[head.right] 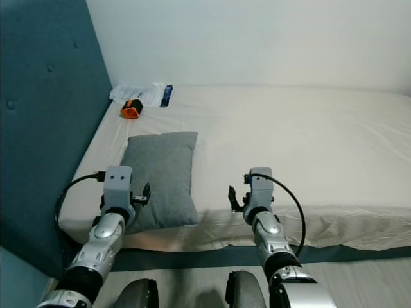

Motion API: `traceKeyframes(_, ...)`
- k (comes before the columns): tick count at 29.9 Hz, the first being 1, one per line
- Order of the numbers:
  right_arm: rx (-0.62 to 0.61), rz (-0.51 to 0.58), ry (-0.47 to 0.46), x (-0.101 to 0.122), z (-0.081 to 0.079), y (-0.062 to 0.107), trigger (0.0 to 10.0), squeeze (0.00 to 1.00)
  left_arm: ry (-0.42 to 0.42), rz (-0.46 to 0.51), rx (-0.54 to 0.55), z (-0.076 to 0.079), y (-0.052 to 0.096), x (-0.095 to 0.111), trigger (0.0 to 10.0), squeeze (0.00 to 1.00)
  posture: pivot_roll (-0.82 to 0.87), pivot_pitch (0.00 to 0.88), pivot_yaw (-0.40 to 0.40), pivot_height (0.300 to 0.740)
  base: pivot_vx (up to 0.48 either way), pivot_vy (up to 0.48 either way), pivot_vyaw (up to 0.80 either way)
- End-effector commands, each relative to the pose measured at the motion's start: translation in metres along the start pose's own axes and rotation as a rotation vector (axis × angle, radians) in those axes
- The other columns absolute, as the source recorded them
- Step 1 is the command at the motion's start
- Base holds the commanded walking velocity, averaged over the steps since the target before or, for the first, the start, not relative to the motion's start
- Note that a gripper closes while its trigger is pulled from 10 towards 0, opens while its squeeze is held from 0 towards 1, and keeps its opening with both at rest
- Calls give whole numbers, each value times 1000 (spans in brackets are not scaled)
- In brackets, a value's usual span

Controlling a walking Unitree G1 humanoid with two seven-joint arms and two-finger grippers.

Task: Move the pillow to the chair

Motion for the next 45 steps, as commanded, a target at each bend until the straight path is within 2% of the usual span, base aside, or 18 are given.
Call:
traceKeyframes(1, 1, 17, -14, 3, -2, -1, 10000, 0, -24, -13, -12, -1, -1, -2, 10000, 0, 27, 0, -67, 611, 0, 0, 0)
traceKeyframes(7, 10, 31, -28, 7, -2, -1, 10000, 0, 15, -18, -43, 3, -3, 0, 10000, 0, 27, 0, -64, 611, 0, 0, 0)
traceKeyframes(8, 26, 21, -43, 8, -2, -2, 10000, 0, 107, -62, -102, 11, -6, -1, 10000, 0, 26, 0, -60, 611, 0, 0, 0)
traceKeyframes(14, 33, -6, -48, 7, -2, -3, 10000, 0, 198, -152, -128, 13, -9, -12, 10000, 0, 23, 0, -57, 611, 0, 0, 0)
traceKeyframes(15, 32, -16, -43, 6, -1, -3, 10000, 71, 206, -180, -122, 10, -10, -16, 10000, 0, 23, 0, -57, 611, 0, 0, 0)
traceKeyframes(16, 42, -24, -43, 6, -1, -4, 10000, 592, 236, -201, -109, 2, -12, -20, 10000, 255, 25, 0, -59, 611, 0, 0, 0)
traceKeyframes(17, 42, -24, -43, 6, -1, -4, 10000, 592, 236, -201, -109, 2, -12, -20, 10000, 255, 25, 0, -59, 611, 0, 0, 0)
traceKeyframes(18, 61, -27, -44, 7, -3, -4, 10000, 1000, 282, -221, -91, -6, -13, -25, 10000, 1000, 26, 0, -62, 611, 0, 0, 0)
traceKeyframes(20, 110, -28, -52, 9, -7, -4, 10000, 1000, 360, -260, -38, -25, -13, -34, 10000, 1000, 26, 0, -68, 611, 0, 0, 0)
traceKeyframes(22, 110, -28, -52, 9, -7, -4, 10000, 1000, 360, -260, -38, -25, -13, -34, 10000, 1000, 26, 0, -68, 611, 0, 0, 0)
traceKeyframes(24, 181, -25, -65, 13, -14, -4, 10000, 1000, 414, -297, 15, -43, -11, -45, 10000, 1000, 22, 16, -72, 611, 0, 0, 0)
traceKeyframes(31, 247, -34, -87, 15, -23, -5, 10000, 1000, 497, -311, 22, -49, -10, -49, 10000, 1000, 28, 43, -77, 611, 0, 0, 0)
traceKeyframes(32, 249, -52, -88, 14, -25, -6, 10000, 1000, 587, -320, 1, -44, -9, -53, 10000, 4, 29, 75, -84, 611, 0, 0, 0)
traceKeyframes(33, 249, -52, -88, 14, -25, -6, 10000, 1000, 587, -320, 1, -44, -9, -53, 10000, 4, 29, 75, -84, 611, 0, 0, 0)
traceKeyframes(37, 255, -65, -95, 15, -30, -9, 10000, 1000, 742, -340, -12, -37, -7, -60, 10000, 0, 6, 93, -86, 611, 0, 0, 0)
traceKeyframes(38, 257, -65, -108, 16, -32, -9, 10000, 0, 805, -346, -16, -31, -6, -61, 10000, 0, 6, 95, -84, 611, 0, 0, 0)
traceKeyframes(42, 258, -46, -138, 19, -30, -9, 10000, 0, 961, -357, -56, 1, -6, -57, 10000, 0, 4, 94, -82, 611, 0, 0, 0)
traceKeyframes(45, 254, -42, -136, 18, -29, -8, 10000, 0, 940, -360, -78, 10, -5, -56, 10000, 0, 2, 95, -80, 611, 0, 0, 0)
Point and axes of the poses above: a point about 5 cm out from each wrist's last joint towards the gripper, its own y axis pointing back from the gripper into the wrist, its own x axis along the axis of the wrist's last joint, z = x × y, the point moved 4 cm from there along -y, pointing out of the wrist towards the gripper, and after that the axes turned 15 degrees about -y, right-handed, at the moved point
